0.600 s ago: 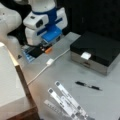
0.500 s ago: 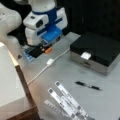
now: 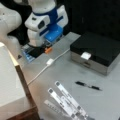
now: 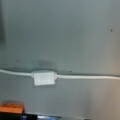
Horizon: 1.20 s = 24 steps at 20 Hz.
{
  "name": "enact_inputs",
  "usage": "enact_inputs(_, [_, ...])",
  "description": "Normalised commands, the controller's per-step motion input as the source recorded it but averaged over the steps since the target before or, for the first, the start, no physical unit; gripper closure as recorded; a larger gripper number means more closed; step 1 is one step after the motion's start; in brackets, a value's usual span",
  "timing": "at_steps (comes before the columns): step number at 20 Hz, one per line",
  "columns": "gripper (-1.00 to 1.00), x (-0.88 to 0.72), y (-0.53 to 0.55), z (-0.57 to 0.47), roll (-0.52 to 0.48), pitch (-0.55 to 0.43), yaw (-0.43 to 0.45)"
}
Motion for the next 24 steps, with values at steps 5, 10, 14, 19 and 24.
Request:
enact_inputs(5, [-1.0, 0.13, 0.24, -0.08, 0.241, 0.062, 0.024])
enact_inputs(10, [-1.0, 0.22, 0.21, -0.09, 0.256, 0.07, 0.085])
enact_inputs(14, [-1.0, 0.25, 0.1, -0.07, 0.275, 0.029, 0.127])
enact_inputs(19, [-1.0, 0.29, 0.03, -0.11, 0.294, -0.005, 0.109])
enact_inputs(24, [-1.0, 0.34, 0.02, -0.11, 0.259, 0.058, 0.036])
